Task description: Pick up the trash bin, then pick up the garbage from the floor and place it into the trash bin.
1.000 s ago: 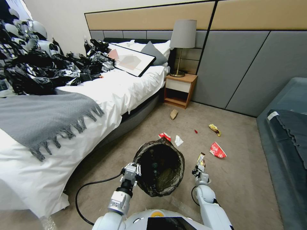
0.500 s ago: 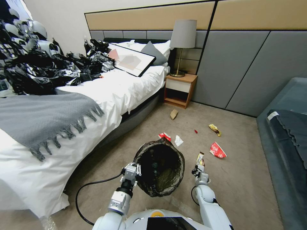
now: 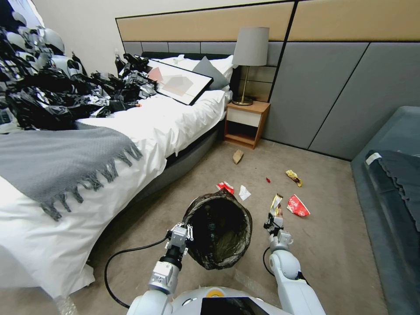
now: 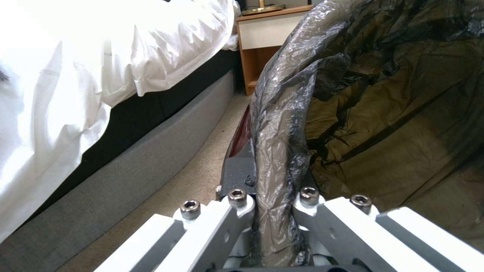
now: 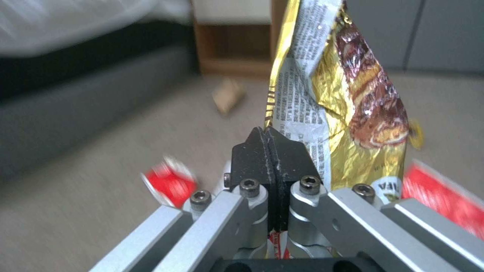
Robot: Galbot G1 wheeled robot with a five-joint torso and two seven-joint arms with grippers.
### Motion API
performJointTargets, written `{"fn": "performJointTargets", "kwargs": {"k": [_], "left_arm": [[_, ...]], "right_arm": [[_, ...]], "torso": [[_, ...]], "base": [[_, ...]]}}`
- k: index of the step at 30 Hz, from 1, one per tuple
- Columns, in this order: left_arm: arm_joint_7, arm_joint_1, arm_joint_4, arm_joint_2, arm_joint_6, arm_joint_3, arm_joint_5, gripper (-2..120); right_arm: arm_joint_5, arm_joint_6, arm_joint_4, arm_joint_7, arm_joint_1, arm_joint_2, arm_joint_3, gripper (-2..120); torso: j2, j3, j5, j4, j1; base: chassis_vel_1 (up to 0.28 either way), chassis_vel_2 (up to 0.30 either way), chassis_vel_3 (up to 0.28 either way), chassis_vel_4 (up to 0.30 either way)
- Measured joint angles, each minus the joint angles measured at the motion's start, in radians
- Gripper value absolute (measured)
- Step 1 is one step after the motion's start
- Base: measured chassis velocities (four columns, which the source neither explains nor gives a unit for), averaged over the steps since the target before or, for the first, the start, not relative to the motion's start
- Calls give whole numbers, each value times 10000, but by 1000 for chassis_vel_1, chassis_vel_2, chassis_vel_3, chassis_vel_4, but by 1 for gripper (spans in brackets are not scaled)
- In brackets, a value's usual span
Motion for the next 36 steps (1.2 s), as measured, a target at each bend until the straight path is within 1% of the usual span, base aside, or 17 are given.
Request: {"fn": "performJointTargets", "kwargs": {"k": [1, 3, 5, 6, 8, 10, 13, 14, 16, 18, 19, 20, 22, 25, 26, 30, 36], "left_arm": [[0, 0, 0, 0, 0, 0, 0, 1], [0, -21, 47, 1, 6, 6, -14, 1], [-3, -46, 119, 4, 21, 13, -42, 1], [-3, -46, 119, 4, 21, 13, -42, 1], [-4, -77, 225, 17, 44, 56, -98, 1], [-4, -84, 253, 22, 52, 73, -114, 1], [-4, -127, 385, 31, 122, 151, -230, 1], [-4, -127, 385, 31, 122, 151, -230, 1], [-4, -147, 473, 36, 163, 186, -292, 1], [-4, -147, 473, 36, 163, 186, -292, 1], [-4, -160, 521, 43, 205, 212, -347, 1], [-4, -169, 545, 42, 218, 231, -365, 1], [-5, -178, 561, 40, 226, 239, -375, 1], [-5, -199, 626, 36, 249, 253, -402, 1], [-5, -199, 626, 36, 249, 253, -402, 1], [-5, -238, 674, 38, 259, 258, -421, 1], [-4, -308, 772, 11, 267, 304, -424, 1]], "right_arm": [[0, 0, 0, 0, 0, 0, 0, 0], [-44, 176, 449, -160, -145, -31, -35, 0], [-75, 391, 1159, -396, -375, -82, -99, 0], [-75, 391, 1159, -396, -375, -82, -99, 0], [-133, 806, 1970, -809, -692, -174, -206, 0], [-133, 998, 2128, -952, -758, -206, -243, 0], [-137, 2122, 2532, -1795, -988, -362, -469, 0], [-137, 2122, 2532, -1795, -988, -362, -469, 0], [-23, 2801, 2789, -2532, -1168, -492, -688, 0], [-23, 2801, 2789, -2532, -1168, -492, -688, 0], [69, 3186, 3001, -3055, -1293, -588, -864, 0], [82, 3363, 3101, -3282, -1347, -643, -967, 0], [82, 3465, 3164, -3425, -1398, -683, -1057, 0], [-92, 3913, 3346, -3897, -1764, -883, -1505, 0], [-92, 3913, 3346, -3897, -1764, -883, -1505, 0], [-410, 4124, 3377, -4049, -2071, -1049, -2031, 0], [-848, 4324, 3023, -4136, -2314, -1051, -2865, 0]], "torso": [[0, 0, 0, 0, 0], [0, 0, 0, 0, 0], [0, 0, -1, 0, 0], [0, 0, -1, 0, 0], [0, 0, 1, 0, 0], [0, 0, 0, -1, 0], [0, 0, 1, 0, -1], [0, 0, 1, 0, -1], [0, 0, 0, 0, 0], [0, 0, 0, 0, 0], [0, 0, 0, 0, 0], [0, 0, 0, 0, 0], [0, 0, 0, 1, 0], [0, 0, 0, 0, 0], [0, 0, 0, 0, 0], [0, 0, 1, 1, 0], [0, 0, 0, 0, -1]], "base": [[0, 0, 0, 0], [0, 0, 0, 0], [0, 0, 0, 0], [0, 0, 0, 0], [0, 0, 0, 0], [0, 0, 0, 0], [0, 0, 0, 0], [0, 0, 0, 0], [0, 0, 0, 0], [0, 0, 0, 0], [0, 0, 0, 0], [0, 0, 0, 0], [0, 0, 0, 0], [0, 0, 0, 0], [0, 0, 0, 0], [0, 0, 0, 0], [0, 0, 0, 0]]}}
